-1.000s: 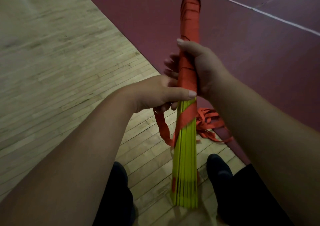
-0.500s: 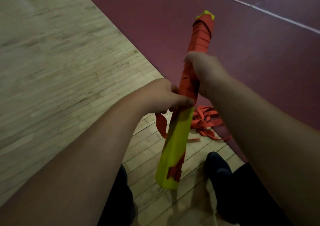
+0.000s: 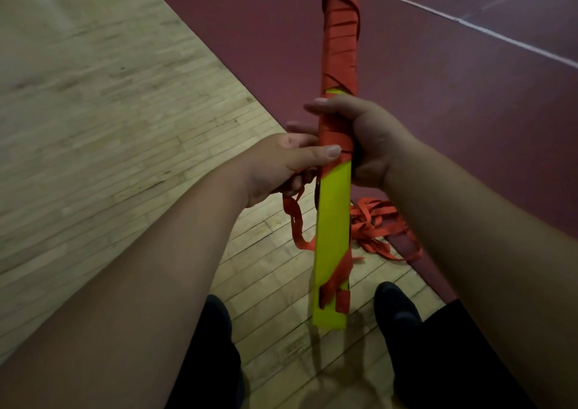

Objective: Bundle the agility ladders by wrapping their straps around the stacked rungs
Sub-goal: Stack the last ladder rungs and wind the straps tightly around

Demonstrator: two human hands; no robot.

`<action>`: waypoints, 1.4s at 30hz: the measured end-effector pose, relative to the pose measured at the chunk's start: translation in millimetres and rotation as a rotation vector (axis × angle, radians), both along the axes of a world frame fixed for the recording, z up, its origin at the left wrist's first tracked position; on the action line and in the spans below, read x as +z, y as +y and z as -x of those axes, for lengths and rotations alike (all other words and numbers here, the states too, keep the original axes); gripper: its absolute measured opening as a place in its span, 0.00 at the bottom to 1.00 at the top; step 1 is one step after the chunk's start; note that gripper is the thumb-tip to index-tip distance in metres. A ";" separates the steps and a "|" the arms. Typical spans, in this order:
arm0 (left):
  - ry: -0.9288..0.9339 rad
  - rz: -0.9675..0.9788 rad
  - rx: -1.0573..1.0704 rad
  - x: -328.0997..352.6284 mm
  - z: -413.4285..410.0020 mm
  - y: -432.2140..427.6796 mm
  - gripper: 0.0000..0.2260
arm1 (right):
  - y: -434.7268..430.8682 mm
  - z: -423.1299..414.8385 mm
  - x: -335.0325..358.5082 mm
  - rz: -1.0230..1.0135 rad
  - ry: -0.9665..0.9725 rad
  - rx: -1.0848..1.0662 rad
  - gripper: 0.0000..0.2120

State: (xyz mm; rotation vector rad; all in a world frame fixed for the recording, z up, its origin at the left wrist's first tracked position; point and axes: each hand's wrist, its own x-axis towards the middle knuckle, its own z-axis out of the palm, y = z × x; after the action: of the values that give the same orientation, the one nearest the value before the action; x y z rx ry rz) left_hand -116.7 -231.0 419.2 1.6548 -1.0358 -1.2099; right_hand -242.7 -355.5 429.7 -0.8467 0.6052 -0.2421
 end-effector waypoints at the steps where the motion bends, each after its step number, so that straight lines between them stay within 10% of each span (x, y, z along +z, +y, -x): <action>1: -0.010 -0.002 -0.007 -0.8 0.8 -0.6 0.10 | -1.1 -0.1 -0.5 -0.003 -0.004 0.005 0.20; 25: -0.065 -0.091 0.063 -2.4 -5.2 -9.9 0.22 | -5.5 -9.1 -13.5 0.039 0.109 -0.140 0.04; 42: -0.754 -0.302 -0.225 26.2 -21.8 10.3 0.08 | -0.2 -7.9 -41.4 0.891 0.631 -0.381 0.29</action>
State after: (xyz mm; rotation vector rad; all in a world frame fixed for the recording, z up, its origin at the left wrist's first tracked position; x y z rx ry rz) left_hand -94.9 -220.7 445.4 2.3721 -1.5804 -0.9094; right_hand -234.8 -355.7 388.3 -1.6926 1.2951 -0.6260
